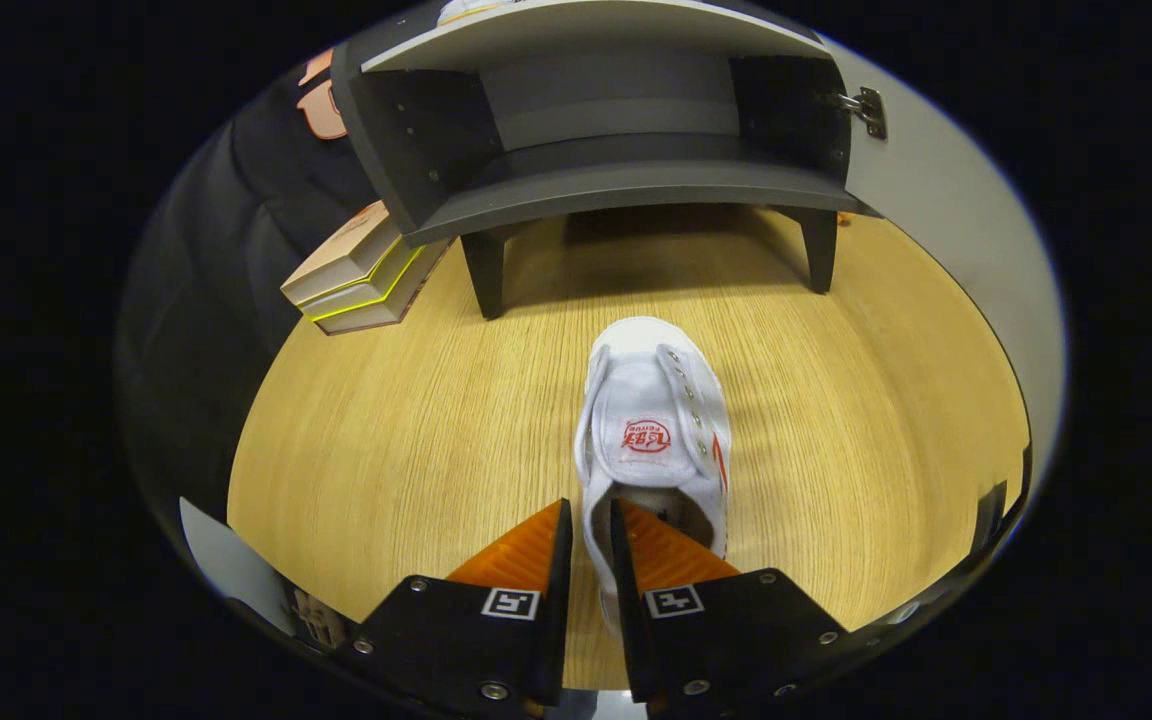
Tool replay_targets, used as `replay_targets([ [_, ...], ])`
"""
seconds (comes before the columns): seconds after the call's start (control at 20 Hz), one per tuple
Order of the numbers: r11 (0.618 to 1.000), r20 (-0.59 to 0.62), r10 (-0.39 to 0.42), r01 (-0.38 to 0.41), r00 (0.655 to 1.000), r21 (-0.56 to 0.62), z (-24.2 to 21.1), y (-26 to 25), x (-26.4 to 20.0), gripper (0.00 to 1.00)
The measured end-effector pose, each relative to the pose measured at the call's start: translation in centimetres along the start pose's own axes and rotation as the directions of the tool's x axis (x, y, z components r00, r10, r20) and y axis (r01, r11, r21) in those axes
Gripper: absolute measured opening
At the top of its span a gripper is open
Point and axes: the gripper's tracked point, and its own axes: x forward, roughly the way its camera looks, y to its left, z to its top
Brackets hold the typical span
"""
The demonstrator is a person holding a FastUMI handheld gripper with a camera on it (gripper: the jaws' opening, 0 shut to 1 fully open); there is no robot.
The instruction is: Open the shoe cabinet door, grab the shoes and put them into the shoe cabinet, then close the shoe cabinet door.
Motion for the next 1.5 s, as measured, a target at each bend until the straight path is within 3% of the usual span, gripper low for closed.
replay_targets([
  [0.1, 1.0, 0.013, -0.005, 0.005, 1.0, 0.0, 0.2, -0.1, 1.4, 0.25],
  [0.35, 0.999, 0.02, -0.008, 0.007, 1.0, 0.047, 0.6, -0.4, 1.7, 0.02],
  [0.7, 0.999, 0.091, -0.03, 0.027, 0.995, 0.032, 2.5, -0.3, 0.4, 0.0],
  [1.1, 0.998, 0.159, -0.065, 0.068, 0.985, -0.011, 4.9, -0.5, -7.6, 0.01],
  [1.5, 0.995, 0.35, -0.073, 0.09, 0.934, -0.031, 13.4, -0.2, -17.3, 0.0],
])
